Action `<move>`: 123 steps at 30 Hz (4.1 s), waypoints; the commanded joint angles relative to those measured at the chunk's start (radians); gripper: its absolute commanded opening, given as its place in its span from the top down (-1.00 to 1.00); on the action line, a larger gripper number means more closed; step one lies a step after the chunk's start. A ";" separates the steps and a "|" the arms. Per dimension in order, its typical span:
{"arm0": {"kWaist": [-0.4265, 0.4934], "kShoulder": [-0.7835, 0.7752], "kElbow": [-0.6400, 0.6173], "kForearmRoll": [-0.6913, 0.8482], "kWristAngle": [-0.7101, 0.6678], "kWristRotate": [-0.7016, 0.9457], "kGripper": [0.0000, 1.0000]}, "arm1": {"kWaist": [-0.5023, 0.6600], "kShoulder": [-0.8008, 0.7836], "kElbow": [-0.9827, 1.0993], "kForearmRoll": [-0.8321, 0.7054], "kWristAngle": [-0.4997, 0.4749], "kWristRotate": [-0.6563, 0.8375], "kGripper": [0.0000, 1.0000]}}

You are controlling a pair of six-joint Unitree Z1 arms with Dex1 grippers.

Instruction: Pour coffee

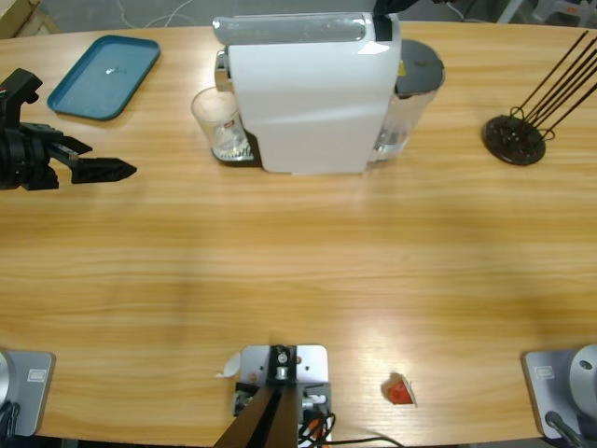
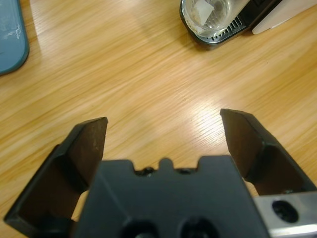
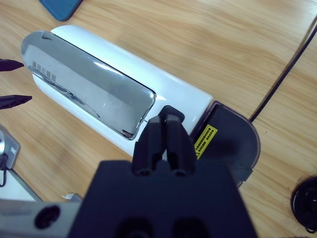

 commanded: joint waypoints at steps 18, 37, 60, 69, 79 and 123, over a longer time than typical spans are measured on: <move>-0.036 0.012 0.032 -0.013 0.013 -0.017 -1.00 | 0.131 -0.118 -0.103 0.069 -0.070 -0.097 -1.00; -0.050 -0.031 0.054 -0.005 0.013 -0.031 -1.00 | 0.130 -0.007 -0.109 0.192 -0.144 -0.035 -1.00; -0.050 -0.180 0.005 0.000 -0.006 -0.031 -1.00 | 0.124 -0.410 0.347 0.061 -0.153 0.007 -1.00; -0.066 -0.179 -0.015 -0.002 -0.033 -0.031 -1.00 | 0.124 -0.648 0.743 -0.194 -0.098 0.028 -1.00; -0.126 -0.155 -0.031 0.009 -0.061 0.004 -1.00 | 0.141 -0.740 1.067 -0.611 -0.162 -0.119 -1.00; -0.105 -0.160 -0.060 0.025 -0.129 0.006 -1.00 | 0.123 -0.772 1.085 -0.588 -0.203 -0.126 -1.00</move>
